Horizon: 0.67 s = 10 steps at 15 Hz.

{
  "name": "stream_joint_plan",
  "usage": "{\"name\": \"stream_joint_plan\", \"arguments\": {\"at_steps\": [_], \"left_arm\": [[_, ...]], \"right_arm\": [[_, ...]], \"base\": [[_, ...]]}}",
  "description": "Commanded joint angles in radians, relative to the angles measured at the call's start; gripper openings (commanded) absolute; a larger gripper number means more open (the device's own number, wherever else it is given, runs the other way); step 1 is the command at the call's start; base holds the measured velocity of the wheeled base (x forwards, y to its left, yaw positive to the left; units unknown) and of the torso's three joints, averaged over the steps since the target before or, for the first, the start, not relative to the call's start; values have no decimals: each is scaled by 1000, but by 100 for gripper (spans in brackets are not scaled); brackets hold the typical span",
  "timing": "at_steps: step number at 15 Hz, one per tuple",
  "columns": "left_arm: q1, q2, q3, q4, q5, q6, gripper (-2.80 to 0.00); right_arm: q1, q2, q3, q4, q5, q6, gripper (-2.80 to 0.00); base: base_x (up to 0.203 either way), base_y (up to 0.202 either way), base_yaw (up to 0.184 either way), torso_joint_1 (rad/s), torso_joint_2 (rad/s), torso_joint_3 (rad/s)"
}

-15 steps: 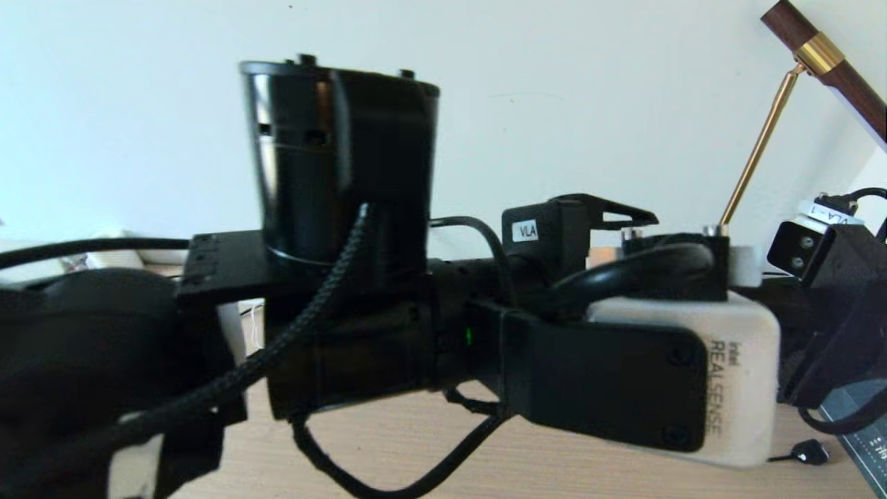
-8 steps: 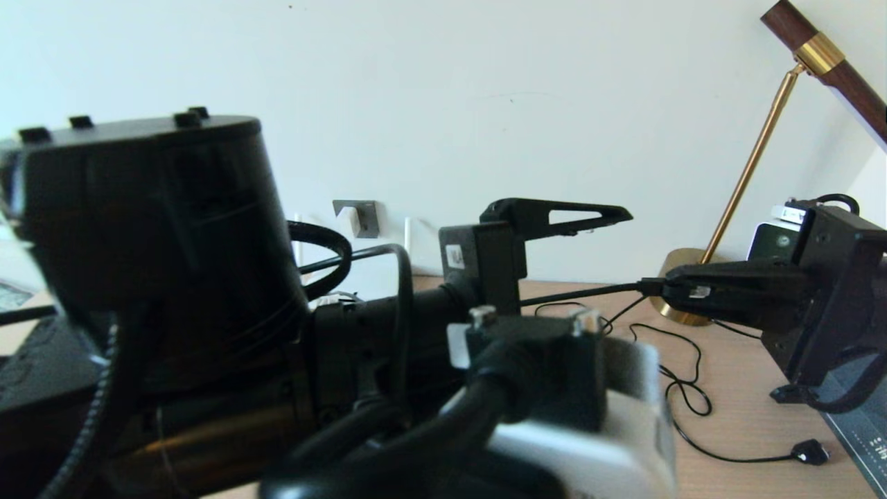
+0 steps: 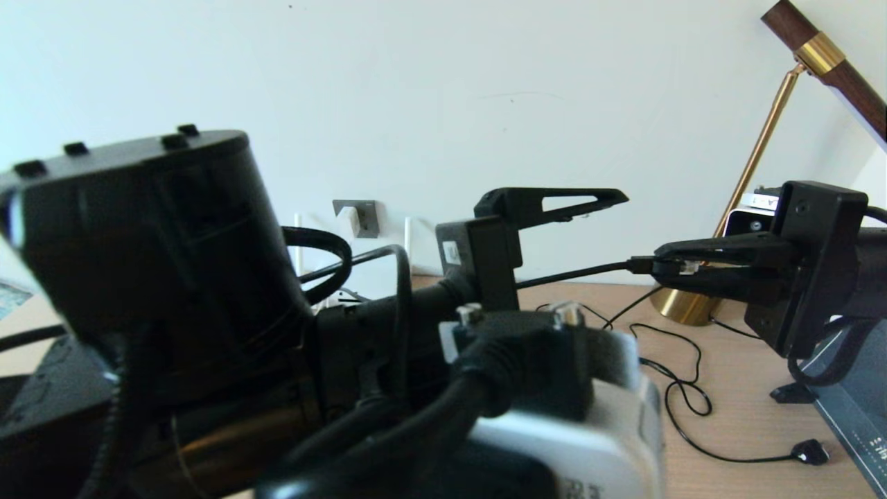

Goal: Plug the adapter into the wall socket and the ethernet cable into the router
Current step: Hand it to the other hand

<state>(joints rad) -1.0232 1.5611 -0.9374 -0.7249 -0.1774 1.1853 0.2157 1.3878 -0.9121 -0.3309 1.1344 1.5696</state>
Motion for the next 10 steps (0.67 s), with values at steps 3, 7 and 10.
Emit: {"name": "stream_joint_plan", "arguments": {"at_steps": [3, 7, 10], "left_arm": [[0, 106, -45, -29, 0, 14, 0], [5, 187, -73, -152, -6, 5, 0], [35, 206, -64, -215, -33, 3, 0]], "right_arm": [[1, 51, -17, -3, 11, 9, -280], [-14, 50, -50, -4, 11, 9, -280], [-16, 36, -57, -7, 11, 8, -280]], "base": [[0, 0, 0, 0, 0, 0], [0, 0, 0, 0, 0, 0], [0, 0, 0, 0, 0, 0]]}}
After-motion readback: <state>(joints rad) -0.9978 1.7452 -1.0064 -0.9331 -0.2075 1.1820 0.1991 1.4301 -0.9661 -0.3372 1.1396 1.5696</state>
